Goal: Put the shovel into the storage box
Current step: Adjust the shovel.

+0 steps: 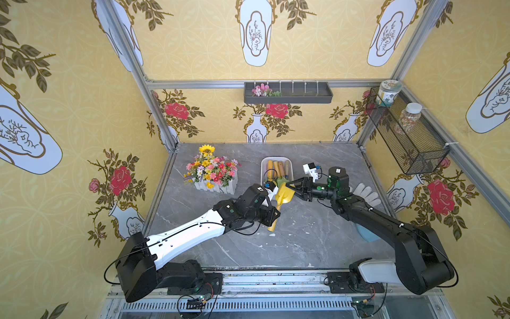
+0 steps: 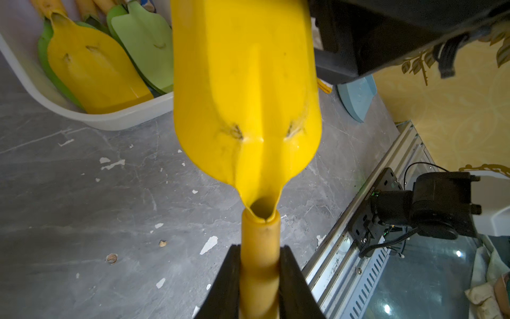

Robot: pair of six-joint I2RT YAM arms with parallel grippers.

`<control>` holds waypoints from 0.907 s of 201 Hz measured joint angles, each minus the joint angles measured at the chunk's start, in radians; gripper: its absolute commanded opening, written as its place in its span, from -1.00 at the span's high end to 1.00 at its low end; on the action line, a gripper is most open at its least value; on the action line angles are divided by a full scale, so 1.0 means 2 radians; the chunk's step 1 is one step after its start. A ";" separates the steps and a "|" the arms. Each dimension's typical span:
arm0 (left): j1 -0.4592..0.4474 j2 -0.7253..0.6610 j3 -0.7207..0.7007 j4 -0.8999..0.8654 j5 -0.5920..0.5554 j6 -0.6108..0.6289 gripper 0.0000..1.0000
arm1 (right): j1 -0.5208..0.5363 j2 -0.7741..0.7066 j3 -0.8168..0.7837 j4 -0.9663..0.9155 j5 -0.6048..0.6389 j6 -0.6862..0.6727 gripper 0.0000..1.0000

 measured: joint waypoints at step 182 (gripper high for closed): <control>0.102 -0.144 -0.122 0.087 -0.010 -0.105 -0.49 | -0.064 -0.011 -0.040 0.206 0.028 0.119 1.00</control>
